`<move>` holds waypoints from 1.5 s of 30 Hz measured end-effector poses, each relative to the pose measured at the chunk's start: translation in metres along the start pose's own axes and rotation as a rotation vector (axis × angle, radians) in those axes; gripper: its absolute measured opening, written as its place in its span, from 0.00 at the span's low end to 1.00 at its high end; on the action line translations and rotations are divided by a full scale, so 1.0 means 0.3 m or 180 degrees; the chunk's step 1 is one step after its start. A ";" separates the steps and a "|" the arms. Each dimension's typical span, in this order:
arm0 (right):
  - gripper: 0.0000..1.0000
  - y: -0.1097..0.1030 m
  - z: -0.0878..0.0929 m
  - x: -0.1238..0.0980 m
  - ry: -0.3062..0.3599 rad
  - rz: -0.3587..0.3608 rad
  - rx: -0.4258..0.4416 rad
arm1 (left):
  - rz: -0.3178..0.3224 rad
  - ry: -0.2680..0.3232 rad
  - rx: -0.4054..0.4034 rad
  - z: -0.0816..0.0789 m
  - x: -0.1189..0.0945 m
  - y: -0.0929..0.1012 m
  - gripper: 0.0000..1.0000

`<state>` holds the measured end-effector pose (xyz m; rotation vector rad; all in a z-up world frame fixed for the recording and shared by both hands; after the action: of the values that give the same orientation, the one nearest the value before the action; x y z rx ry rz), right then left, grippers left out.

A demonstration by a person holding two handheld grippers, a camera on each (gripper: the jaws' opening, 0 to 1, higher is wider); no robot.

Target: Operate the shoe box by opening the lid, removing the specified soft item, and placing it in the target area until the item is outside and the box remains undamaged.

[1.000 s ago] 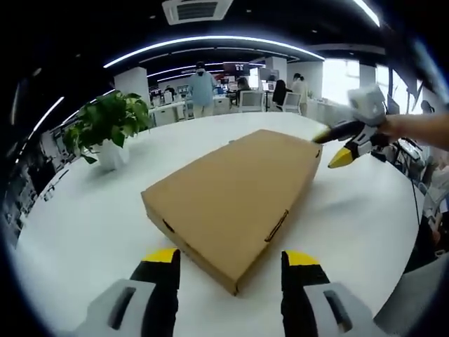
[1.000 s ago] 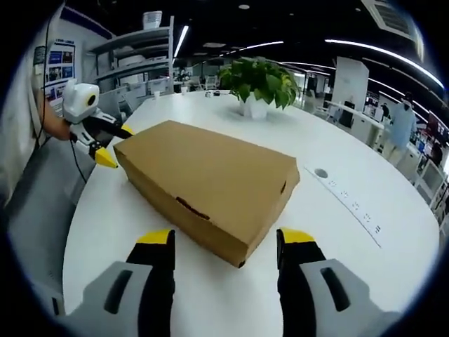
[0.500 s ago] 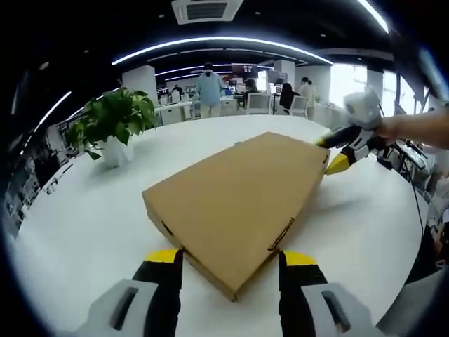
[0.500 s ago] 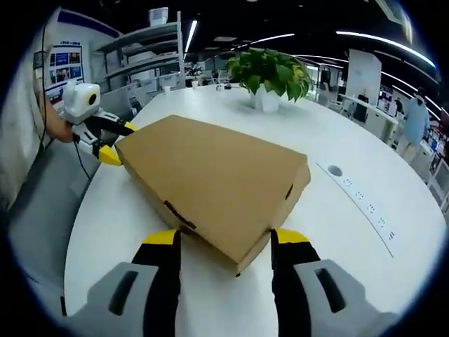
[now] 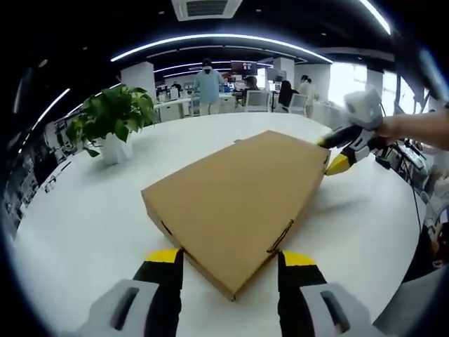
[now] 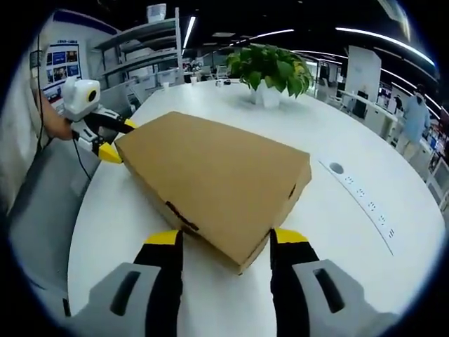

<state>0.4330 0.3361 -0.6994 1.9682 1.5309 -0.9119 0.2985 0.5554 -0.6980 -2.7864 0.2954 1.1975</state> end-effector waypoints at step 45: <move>0.43 -0.236 -0.023 0.042 -0.0447 0.0505 0.0346 | 0.0460 -0.0296 0.0472 0.068 -0.076 -0.158 0.52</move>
<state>0.3680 0.3675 -0.7025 2.0213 1.2525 -1.0602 0.2788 0.6083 -0.6950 -2.6122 0.5616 1.2738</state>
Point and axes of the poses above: the point that each gripper's makers call its tool centre point, and the gripper's own axes: x roughly forward along the fingers, y roughly to its right, z roughly out of its underside, the point moved 3 cm from there along -x, roughly backward along the fingers, and after that the axes turned 10 degrees about -y, right-handed, at the moved point
